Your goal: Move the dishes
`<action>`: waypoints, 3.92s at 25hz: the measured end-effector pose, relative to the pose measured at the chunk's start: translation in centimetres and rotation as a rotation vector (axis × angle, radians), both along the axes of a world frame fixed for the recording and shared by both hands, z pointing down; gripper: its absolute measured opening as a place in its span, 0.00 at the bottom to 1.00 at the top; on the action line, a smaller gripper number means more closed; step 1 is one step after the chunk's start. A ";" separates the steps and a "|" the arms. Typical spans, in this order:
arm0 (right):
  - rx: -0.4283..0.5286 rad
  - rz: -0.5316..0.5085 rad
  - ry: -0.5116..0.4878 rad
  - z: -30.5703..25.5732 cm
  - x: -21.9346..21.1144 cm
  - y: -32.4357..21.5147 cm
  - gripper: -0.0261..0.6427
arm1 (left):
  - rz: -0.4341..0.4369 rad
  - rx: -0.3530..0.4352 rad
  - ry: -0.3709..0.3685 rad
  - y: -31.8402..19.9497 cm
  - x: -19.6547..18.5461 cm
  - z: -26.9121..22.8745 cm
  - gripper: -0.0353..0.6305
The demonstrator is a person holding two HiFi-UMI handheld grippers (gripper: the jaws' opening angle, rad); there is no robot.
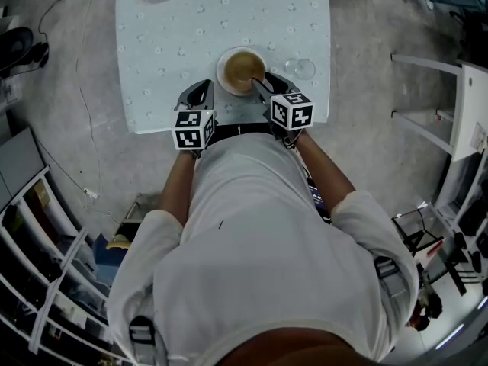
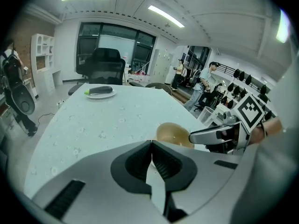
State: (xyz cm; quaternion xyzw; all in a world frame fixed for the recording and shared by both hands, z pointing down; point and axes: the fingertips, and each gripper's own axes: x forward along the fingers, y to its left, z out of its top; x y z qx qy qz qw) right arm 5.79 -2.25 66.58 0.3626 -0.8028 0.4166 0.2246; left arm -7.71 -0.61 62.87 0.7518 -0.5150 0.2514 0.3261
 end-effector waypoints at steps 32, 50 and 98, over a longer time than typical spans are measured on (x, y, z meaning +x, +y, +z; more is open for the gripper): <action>0.067 -0.061 0.169 -2.6 -2.6 -3.3 0.06 | -0.113 0.049 0.030 -0.7 -4.3 -1.2 0.08; 0.210 -0.153 0.095 -10.0 -9.8 -7.1 0.06 | -0.213 0.145 0.038 -1.7 -9.5 -4.8 0.08; -0.093 -0.293 0.151 0.3 -19.0 -2.2 0.33 | -0.424 0.024 0.072 8.3 -16.7 -1.0 0.08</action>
